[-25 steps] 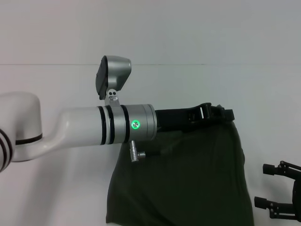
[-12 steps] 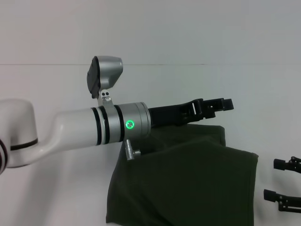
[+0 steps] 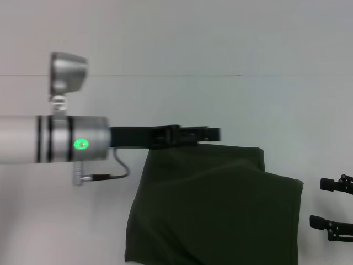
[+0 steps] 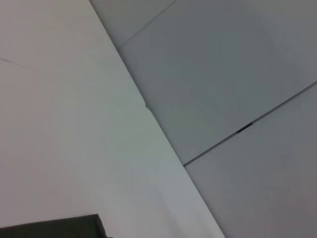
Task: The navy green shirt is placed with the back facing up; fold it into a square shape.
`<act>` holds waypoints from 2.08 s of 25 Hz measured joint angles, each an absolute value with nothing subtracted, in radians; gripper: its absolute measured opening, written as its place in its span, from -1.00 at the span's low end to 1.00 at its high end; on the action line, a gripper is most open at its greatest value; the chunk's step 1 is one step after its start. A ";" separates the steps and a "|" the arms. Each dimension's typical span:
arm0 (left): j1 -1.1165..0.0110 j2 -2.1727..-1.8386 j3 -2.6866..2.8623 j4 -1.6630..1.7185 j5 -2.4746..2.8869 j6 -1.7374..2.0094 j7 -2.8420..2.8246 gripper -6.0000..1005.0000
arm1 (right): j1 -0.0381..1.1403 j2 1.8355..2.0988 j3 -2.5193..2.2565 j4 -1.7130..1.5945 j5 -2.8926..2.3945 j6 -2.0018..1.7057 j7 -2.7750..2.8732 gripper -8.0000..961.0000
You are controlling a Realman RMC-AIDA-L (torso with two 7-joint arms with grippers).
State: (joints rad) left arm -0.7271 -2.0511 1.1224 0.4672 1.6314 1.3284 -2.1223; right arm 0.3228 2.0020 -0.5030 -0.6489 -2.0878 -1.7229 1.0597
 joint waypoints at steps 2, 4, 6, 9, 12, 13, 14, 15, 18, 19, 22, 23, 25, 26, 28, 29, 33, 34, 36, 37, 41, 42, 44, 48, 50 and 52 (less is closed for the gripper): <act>-0.686 -2.022 1.076 0.497 1.657 1.391 -2.112 0.73 | 0.328 2.005 -0.505 -0.649 -2.088 -1.723 1.060 0.92; -0.667 -2.000 1.035 0.508 1.698 1.436 -2.114 0.77 | 0.334 2.008 -0.508 -0.649 -2.088 -1.723 1.060 0.92; -0.651 -1.974 0.949 0.506 1.784 1.471 -2.163 0.77 | 0.339 2.010 -0.510 -0.649 -2.088 -1.724 1.060 0.92; -0.639 -1.973 0.904 0.502 1.825 1.441 -2.193 0.77 | 0.345 2.014 -0.511 -0.649 -2.088 -1.724 1.060 0.92; -0.638 -1.988 0.911 0.501 1.841 1.354 -2.183 0.77 | 0.347 2.018 -0.514 -0.649 -2.088 -1.724 1.060 0.92; -0.641 -1.991 0.918 0.501 1.847 1.335 -2.180 0.77 | 0.347 2.018 -0.516 -0.649 -2.088 -1.724 1.060 0.92; -0.647 -1.999 0.929 0.501 1.868 1.295 -2.175 0.77 | 0.347 2.018 -0.517 -0.649 -2.088 -1.724 1.060 0.92; -0.652 -2.003 0.936 0.501 1.886 1.265 -2.173 0.77 | 0.347 2.019 -0.517 -0.649 -2.088 -1.724 1.060 0.92; -0.678 -2.017 0.951 0.499 1.966 1.190 -2.173 0.77 | 0.346 2.019 -0.518 -0.648 -2.088 -1.724 1.060 0.92; -0.683 -2.019 0.952 0.498 1.982 1.178 -2.173 0.77 | 0.346 2.020 -0.518 -0.648 -2.088 -1.724 1.060 0.92; -0.699 -2.029 0.956 0.495 2.019 1.144 -2.175 0.77 | 0.346 2.020 -0.519 -0.645 -2.088 -1.724 1.060 0.92; -0.703 -2.031 0.956 0.490 2.020 1.132 -2.176 0.77 | 0.345 2.020 -0.519 -0.644 -2.089 -1.724 1.060 0.92; -0.709 -2.031 0.956 0.476 2.021 1.114 -2.179 0.77 | 0.345 2.020 -0.519 -0.644 -2.090 -1.724 1.060 0.92; -0.712 -2.031 0.956 0.468 2.021 1.106 -2.179 0.77 | 0.345 2.020 -0.519 -0.643 -2.090 -1.723 1.060 0.92; -0.718 -2.032 0.958 0.450 2.021 1.098 -2.177 0.77 | 0.345 2.020 -0.519 -0.642 -2.090 -1.722 1.060 0.92; -0.721 -2.033 0.958 0.444 2.021 1.096 -2.175 0.77 | 0.346 2.020 -0.519 -0.642 -2.091 -1.722 1.060 0.92; -0.728 -2.042 0.969 0.434 2.022 1.085 -2.174 0.77 | 0.346 2.020 -0.518 -0.641 -2.094 -1.722 1.060 0.92; -0.729 -2.044 0.974 0.434 2.022 1.081 -2.174 0.77 | 0.347 2.020 -0.518 -0.641 -2.098 -1.721 1.060 0.92; -0.732 -2.047 0.986 0.434 2.022 1.075 -2.174 0.75 | 0.348 2.020 -0.518 -0.641 -2.107 -1.721 1.060 0.92; -0.734 -2.049 0.991 0.434 2.022 1.074 -2.175 0.75 | 0.349 2.021 -0.518 -0.641 -2.110 -1.721 1.060 0.92; -0.740 -2.054 0.994 0.434 2.022 1.080 -2.180 0.72 | 0.351 2.022 -0.518 -0.644 -2.116 -1.722 1.060 0.92; -0.741 -2.055 0.994 0.434 2.022 1.081 -2.180 0.71 | 0.351 2.022 -0.518 -0.644 -2.117 -1.722 1.060 0.92; -0.744 -2.057 0.994 0.434 2.022 1.082 -2.181 0.69 | 0.351 2.022 -0.518 -0.644 -2.117 -1.722 1.060 0.92; -0.747 -2.060 0.996 0.434 2.022 1.083 -2.181 0.67 | 0.351 2.022 -0.518 -0.644 -2.117 -1.722 1.060 0.92; -0.748 -2.061 0.997 0.434 2.022 1.083 -2.181 0.65 | 0.351 2.022 -0.518 -0.644 -2.117 -1.722 1.060 0.92; -0.748 -2.062 0.997 0.434 2.022 1.079 -2.181 0.64 | 0.351 2.022 -0.518 -0.644 -2.117 -1.722 1.060 0.92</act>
State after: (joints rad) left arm -0.7481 -2.0624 0.9971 0.4341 2.0218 1.0786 -2.1814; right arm 0.3512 2.0218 -0.5185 -0.6444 -2.1170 -1.7225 1.0600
